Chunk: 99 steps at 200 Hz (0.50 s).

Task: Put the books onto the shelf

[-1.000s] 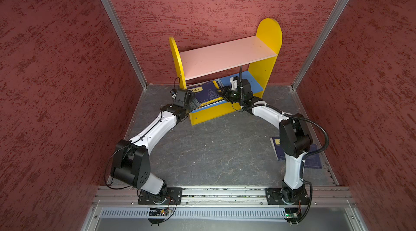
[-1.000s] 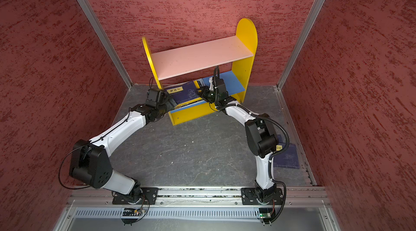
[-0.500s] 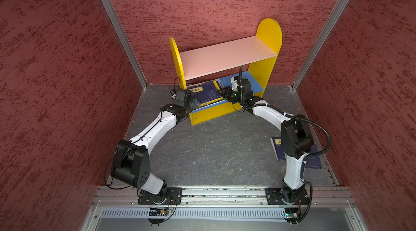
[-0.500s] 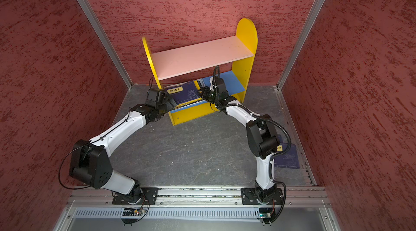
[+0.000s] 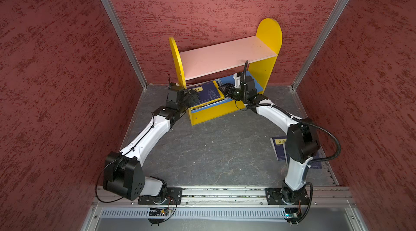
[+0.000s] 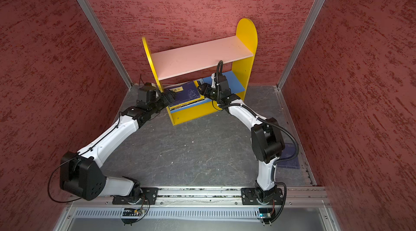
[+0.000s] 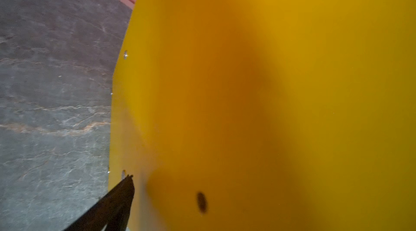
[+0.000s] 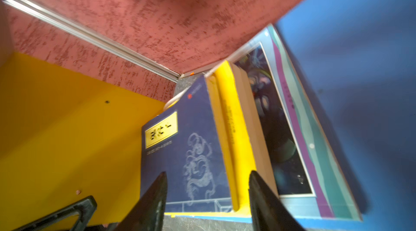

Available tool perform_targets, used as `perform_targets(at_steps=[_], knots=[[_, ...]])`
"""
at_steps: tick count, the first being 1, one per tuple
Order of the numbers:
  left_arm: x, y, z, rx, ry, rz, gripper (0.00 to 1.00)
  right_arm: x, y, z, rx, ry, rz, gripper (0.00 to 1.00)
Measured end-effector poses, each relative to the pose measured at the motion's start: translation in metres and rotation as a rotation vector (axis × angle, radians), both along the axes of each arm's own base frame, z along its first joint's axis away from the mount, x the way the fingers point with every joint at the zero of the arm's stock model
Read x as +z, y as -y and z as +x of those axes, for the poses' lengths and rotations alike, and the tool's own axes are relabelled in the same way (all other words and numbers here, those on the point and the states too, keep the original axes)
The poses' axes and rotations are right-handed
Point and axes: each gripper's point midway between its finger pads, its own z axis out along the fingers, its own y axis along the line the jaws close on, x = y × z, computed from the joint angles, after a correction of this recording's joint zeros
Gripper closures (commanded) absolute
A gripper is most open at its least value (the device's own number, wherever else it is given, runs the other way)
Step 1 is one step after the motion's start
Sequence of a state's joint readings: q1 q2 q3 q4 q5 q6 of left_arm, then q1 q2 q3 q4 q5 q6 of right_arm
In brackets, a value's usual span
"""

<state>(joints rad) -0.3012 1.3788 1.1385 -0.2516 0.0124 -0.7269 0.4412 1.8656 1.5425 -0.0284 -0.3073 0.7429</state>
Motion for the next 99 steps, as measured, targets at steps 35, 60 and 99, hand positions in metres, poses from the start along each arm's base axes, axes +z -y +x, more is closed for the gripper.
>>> perform_targets(at_steps=[35,60,99], knots=[[0.013,0.003,-0.01,-0.044,0.07,-0.016,0.01,0.042,0.022,-0.018,-0.046,0.096,-0.006,0.28],[0.015,0.005,-0.016,-0.076,0.087,-0.015,0.01,0.045,0.051,-0.031,-0.117,0.109,-0.029,0.22],[0.013,0.01,-0.021,-0.122,0.096,0.002,0.01,0.008,0.118,-0.054,-0.317,0.03,-0.105,0.08]])
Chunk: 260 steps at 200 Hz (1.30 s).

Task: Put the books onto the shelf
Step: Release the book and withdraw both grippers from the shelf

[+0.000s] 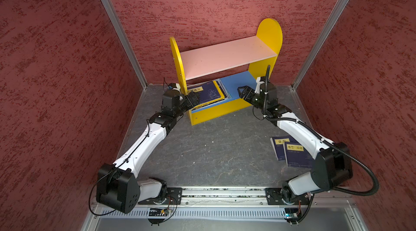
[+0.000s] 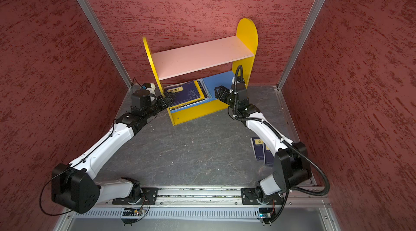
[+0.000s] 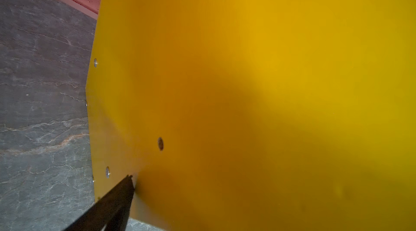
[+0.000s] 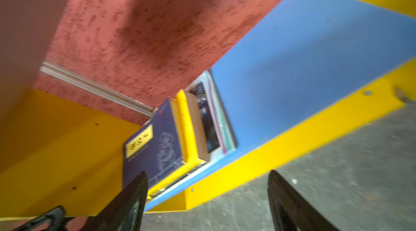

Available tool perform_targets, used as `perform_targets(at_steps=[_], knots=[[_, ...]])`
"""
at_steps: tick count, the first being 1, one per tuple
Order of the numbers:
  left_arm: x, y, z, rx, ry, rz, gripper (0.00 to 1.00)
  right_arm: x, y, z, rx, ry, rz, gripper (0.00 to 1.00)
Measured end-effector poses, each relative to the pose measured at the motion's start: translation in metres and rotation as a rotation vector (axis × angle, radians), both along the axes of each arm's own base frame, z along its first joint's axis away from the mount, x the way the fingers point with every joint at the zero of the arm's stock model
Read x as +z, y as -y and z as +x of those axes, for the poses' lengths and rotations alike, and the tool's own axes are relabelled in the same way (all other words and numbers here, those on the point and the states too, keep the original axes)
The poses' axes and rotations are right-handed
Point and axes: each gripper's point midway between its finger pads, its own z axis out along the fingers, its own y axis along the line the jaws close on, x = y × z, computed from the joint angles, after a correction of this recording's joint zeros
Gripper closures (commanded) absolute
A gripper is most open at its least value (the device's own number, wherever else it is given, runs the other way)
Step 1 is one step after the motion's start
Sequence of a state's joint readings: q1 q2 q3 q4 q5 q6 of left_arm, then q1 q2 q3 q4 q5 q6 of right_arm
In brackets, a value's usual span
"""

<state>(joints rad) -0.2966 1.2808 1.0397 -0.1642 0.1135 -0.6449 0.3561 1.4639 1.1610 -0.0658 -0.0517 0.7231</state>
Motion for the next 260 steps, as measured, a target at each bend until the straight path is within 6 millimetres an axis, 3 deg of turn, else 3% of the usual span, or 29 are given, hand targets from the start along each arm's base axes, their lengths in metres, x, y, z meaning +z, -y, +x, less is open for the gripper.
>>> perform_targets(at_steps=[24,55,75,82,103,122,165,190,224,260], knots=[[-0.002,0.004,-0.004,-0.011,0.004,0.027,0.01,-0.009,0.043,-0.021,-0.135,-0.027,-0.038,0.01],[-0.006,0.013,-0.017,-0.02,-0.006,0.092,0.01,0.0,0.087,-0.043,-0.267,-0.017,-0.076,0.01],[-0.007,0.029,-0.031,-0.033,-0.009,0.105,0.01,-0.002,0.109,-0.055,-0.336,-0.022,-0.104,0.01],[-0.005,0.043,-0.038,-0.079,0.006,0.114,0.01,-0.005,0.117,-0.058,-0.359,-0.028,-0.113,0.01],[-0.004,0.094,-0.067,-0.24,0.035,0.138,0.01,-0.024,0.138,-0.071,-0.42,-0.085,-0.15,0.01],[-0.01,0.117,-0.082,-0.3,0.044,0.181,0.01,-0.041,0.161,-0.079,-0.49,-0.155,-0.185,0.01],[-0.047,0.119,-0.093,-0.299,-0.01,0.261,0.01,-0.07,0.21,-0.102,-0.642,-0.303,-0.224,0.01],[-0.059,0.127,-0.098,-0.331,-0.037,0.296,0.01,-0.096,0.25,-0.121,-0.756,-0.418,-0.221,0.01],[-0.061,0.148,-0.099,-0.398,-0.037,0.329,0.01,-0.134,0.307,-0.156,-0.922,-0.61,-0.2,0.01],[-0.06,0.168,-0.101,-0.452,-0.034,0.329,0.0,-0.161,0.356,-0.199,-1.079,-0.755,-0.152,0.01]])
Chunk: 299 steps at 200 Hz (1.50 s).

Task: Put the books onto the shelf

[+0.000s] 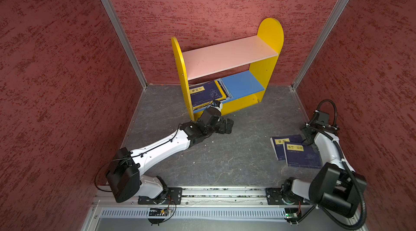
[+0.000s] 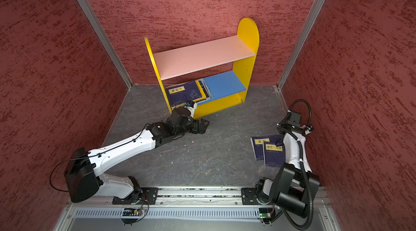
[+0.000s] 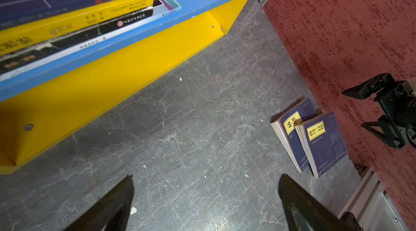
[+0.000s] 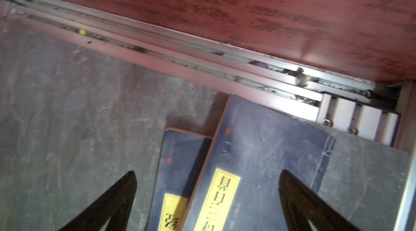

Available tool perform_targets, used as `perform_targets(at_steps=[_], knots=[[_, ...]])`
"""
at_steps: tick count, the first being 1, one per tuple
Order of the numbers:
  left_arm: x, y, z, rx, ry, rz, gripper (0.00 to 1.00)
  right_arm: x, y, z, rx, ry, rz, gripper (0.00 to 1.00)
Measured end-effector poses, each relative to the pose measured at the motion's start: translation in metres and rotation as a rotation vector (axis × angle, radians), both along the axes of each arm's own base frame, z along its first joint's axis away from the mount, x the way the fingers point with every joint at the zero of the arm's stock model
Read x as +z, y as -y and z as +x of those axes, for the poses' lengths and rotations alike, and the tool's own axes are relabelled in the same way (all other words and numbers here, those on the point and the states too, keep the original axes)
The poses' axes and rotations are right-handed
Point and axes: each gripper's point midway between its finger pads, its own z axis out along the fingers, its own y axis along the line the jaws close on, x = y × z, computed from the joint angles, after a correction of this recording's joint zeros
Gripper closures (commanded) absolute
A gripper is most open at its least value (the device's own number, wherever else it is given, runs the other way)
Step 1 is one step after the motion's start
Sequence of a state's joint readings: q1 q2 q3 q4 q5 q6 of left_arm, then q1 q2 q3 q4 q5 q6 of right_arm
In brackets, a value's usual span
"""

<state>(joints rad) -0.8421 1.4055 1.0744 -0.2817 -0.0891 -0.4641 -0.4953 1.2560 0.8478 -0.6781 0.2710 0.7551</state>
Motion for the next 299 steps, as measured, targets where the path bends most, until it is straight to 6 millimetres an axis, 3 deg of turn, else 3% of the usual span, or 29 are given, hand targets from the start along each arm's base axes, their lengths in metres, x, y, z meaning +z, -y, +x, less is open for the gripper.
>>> perform_targets(at_steps=[36,59,102,171,254,299], knots=[[-0.006,0.008,-0.004,-0.029,-0.021,0.007,0.01,-0.034,0.029,-0.053,-0.164,-0.076,0.076,0.01],[-0.007,0.009,-0.003,-0.033,-0.026,0.011,0.01,-0.041,0.035,-0.063,-0.174,-0.101,0.086,0.01],[-0.004,0.007,0.001,-0.026,-0.021,0.01,0.01,-0.052,0.045,-0.058,-0.13,-0.102,0.079,0.01],[-0.003,0.002,0.007,-0.007,-0.021,0.009,0.0,-0.075,0.026,-0.034,0.019,0.003,0.155,0.05],[-0.009,0.0,0.011,0.002,-0.03,0.017,0.01,-0.066,0.011,-0.009,0.071,0.214,0.192,0.08],[-0.009,-0.001,0.011,0.001,-0.033,0.014,0.01,-0.058,0.003,-0.016,0.107,0.187,0.188,0.05]])
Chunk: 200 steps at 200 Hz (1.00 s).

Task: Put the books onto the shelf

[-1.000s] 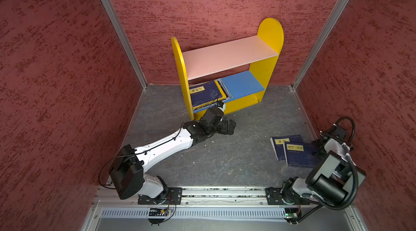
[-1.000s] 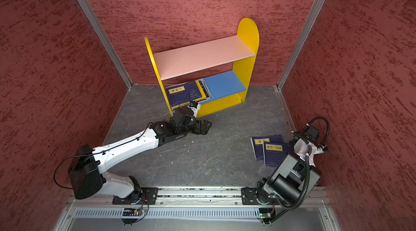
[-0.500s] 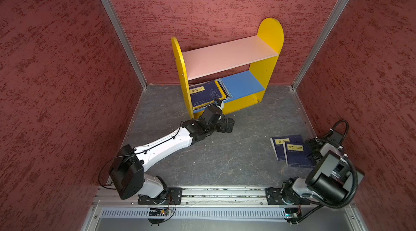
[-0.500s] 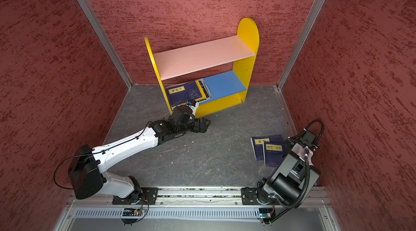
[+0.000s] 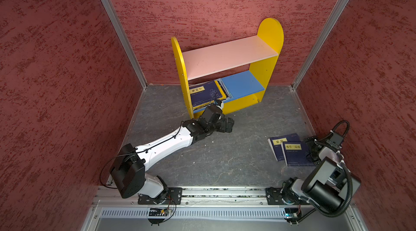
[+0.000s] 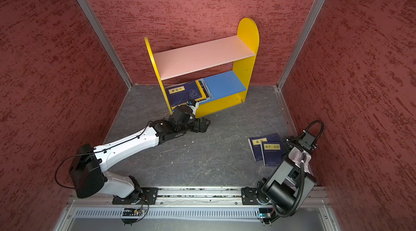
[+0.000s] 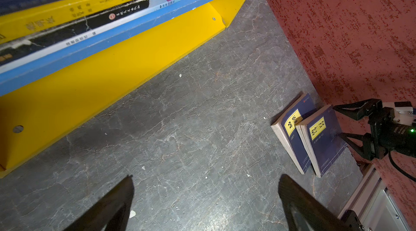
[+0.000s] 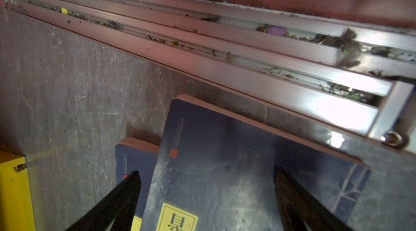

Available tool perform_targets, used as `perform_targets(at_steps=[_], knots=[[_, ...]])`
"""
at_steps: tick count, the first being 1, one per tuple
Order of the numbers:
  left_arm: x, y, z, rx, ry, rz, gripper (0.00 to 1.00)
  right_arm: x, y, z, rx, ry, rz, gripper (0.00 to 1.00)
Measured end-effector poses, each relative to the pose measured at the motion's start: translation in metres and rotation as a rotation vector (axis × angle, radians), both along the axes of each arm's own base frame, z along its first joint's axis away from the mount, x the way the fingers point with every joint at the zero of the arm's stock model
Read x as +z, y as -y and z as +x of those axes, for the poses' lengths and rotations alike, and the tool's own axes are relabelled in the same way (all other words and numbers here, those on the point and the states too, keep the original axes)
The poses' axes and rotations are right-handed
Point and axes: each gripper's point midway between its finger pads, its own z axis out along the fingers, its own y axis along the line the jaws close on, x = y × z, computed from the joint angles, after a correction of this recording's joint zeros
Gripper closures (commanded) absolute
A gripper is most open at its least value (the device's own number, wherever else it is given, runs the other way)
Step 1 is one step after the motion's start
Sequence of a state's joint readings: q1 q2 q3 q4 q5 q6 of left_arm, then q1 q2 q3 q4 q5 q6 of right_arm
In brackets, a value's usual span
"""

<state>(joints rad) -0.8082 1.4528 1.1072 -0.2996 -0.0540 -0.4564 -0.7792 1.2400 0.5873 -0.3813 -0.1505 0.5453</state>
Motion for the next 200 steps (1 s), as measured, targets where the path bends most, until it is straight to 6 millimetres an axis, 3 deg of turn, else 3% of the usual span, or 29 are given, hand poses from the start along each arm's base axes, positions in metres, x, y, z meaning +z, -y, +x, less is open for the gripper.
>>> perform_targets(at_steps=[62,103,169,200], knots=[[0.0,0.0,0.0,-0.001,-0.002,-0.002,0.01,-0.007,0.018,-0.025,-0.057,-0.18,-0.067,0.01],[0.0,-0.002,0.002,0.005,-0.001,0.0,0.01,-0.019,0.017,-0.026,-0.048,-0.21,-0.042,0.02],[-0.004,-0.008,0.002,0.026,-0.014,-0.002,0.01,-0.014,0.011,0.002,-0.04,-0.015,-0.05,0.08],[-0.008,-0.011,0.0,0.025,-0.028,0.013,0.01,-0.007,-0.028,0.035,0.028,0.111,-0.01,0.09]])
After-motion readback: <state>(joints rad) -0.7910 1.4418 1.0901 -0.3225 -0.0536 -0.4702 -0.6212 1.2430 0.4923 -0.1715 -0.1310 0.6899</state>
